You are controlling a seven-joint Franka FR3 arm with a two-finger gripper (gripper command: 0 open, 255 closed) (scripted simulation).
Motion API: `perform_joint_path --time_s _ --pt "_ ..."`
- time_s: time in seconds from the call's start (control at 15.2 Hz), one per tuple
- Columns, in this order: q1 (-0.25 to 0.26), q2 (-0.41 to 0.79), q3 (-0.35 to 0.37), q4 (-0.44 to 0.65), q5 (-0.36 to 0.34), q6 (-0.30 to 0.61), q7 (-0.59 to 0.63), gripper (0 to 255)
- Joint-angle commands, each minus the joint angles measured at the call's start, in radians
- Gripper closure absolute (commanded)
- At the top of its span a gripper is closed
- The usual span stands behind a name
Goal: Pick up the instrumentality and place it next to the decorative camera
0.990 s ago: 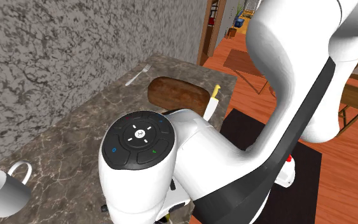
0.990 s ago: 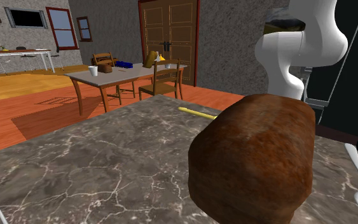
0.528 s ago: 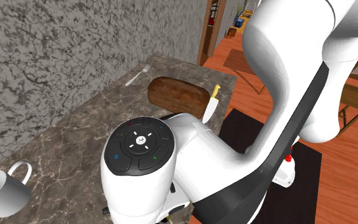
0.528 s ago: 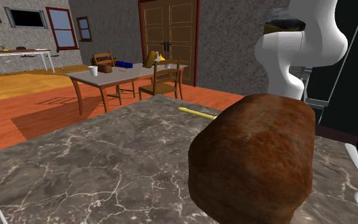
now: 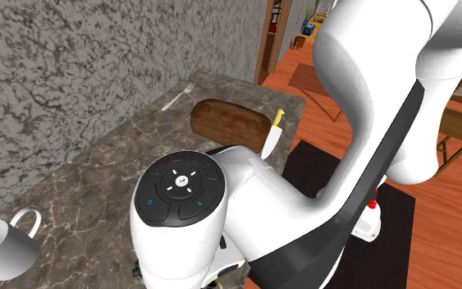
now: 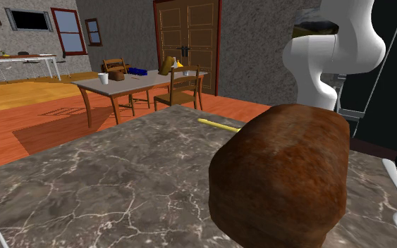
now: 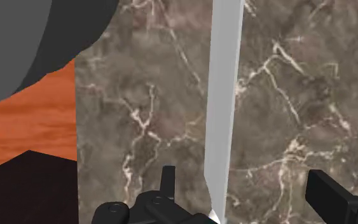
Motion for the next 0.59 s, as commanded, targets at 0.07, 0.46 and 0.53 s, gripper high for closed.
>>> perform_joint_path --time_s 0.07,0.46,0.53 --pt "-0.025 -0.057 0.026 0.01 0.059 -0.05 -0.039 0" --pt "-0.043 -0.106 0.041 0.024 0.11 -0.097 -0.074 0" --pt "-0.043 -0.106 0.041 0.024 0.11 -0.097 -0.074 0"
